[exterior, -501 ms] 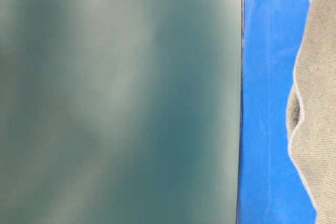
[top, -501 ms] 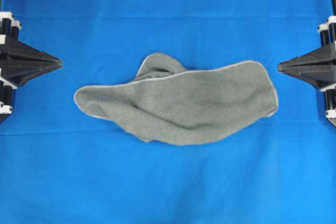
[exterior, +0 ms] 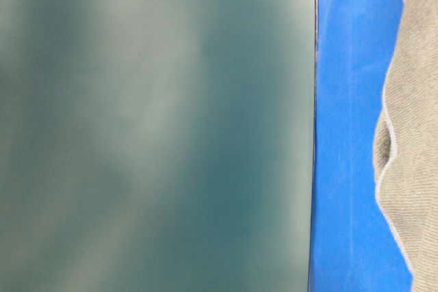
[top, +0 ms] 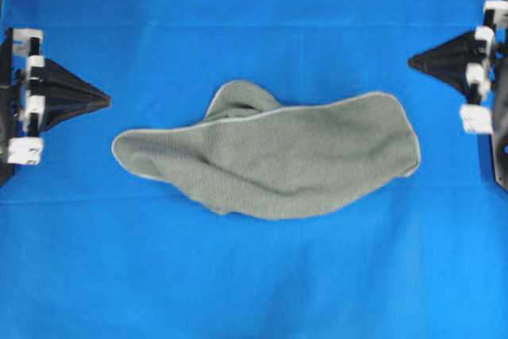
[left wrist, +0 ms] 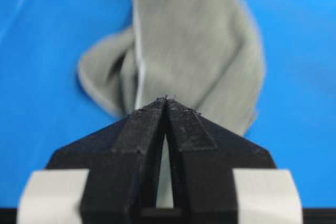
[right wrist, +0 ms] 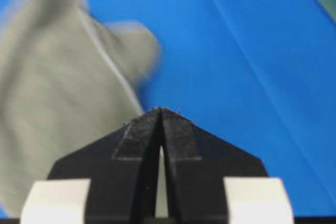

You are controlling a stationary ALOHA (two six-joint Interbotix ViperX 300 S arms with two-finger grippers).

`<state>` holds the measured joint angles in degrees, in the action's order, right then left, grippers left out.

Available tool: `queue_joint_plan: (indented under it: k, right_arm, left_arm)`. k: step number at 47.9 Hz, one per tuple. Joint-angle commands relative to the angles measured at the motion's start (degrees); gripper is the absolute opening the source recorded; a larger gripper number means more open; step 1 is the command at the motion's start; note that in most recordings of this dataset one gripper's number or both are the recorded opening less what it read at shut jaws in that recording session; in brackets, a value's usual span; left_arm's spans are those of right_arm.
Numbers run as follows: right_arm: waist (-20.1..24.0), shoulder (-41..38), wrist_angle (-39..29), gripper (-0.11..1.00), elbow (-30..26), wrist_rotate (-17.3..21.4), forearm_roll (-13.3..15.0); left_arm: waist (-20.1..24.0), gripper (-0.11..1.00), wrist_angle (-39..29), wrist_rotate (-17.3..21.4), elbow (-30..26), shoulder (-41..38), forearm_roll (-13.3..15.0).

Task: Fold a large towel.
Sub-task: 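Grasp the grey towel's two top corners with left and right grippers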

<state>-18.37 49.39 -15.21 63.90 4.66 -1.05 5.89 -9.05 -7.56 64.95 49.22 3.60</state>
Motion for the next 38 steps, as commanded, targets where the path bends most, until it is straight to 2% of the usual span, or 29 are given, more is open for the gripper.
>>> queue_joint_plan:
  k: [1,7,11,19,21,23,25,32,38]
  right_arm:
    - [-1.93,-3.52,-2.11,0.0,-0.53,0.26,-0.18]
    - [-3.6,-10.55,-2.81,0.01,-0.44,0.26,-0.09]
    - [-4.31,-15.56,-2.2,0.05,-0.7,0.26,0.09]
    - [-4.75,-25.31,0.62,0.52,-0.97,0.26,0.53]
    - [-4.66,-27.6,1.76,0.61,-1.14,0.26,0.7]
    - [-4.66,-29.53,2.81,0.66,-1.32,0.26,0.7]
    - [-4.66,-31.46,4.04,0.65,-1.49,0.26,0.7]
    - [-4.66,-37.18,7.73,0.62,-2.46,0.26,0.88]
    - [-4.66,-40.43,8.88,0.62,-2.9,0.18,0.88]
  left_arm:
    - [1.05,0.01,-0.79,0.0,-0.18,-2.99,-0.09]
    - [2.02,0.02,-0.88,-0.35,1.32,-7.29,-0.09]
    - [2.46,0.18,-0.7,-1.32,2.55,-9.84,-0.09]
    - [2.64,0.66,0.7,-1.67,7.12,-14.59,-0.53]
    - [2.64,0.76,1.93,-1.76,8.17,-15.64,-0.53]
    - [2.64,0.84,3.6,-1.76,8.88,-16.7,-0.53]
    - [2.64,0.87,5.62,-1.85,9.32,-17.58,-0.53]
    - [2.64,0.85,11.6,-2.02,9.49,-21.71,-0.53]
    - [2.64,0.85,12.83,-2.11,8.53,-26.98,-0.53]
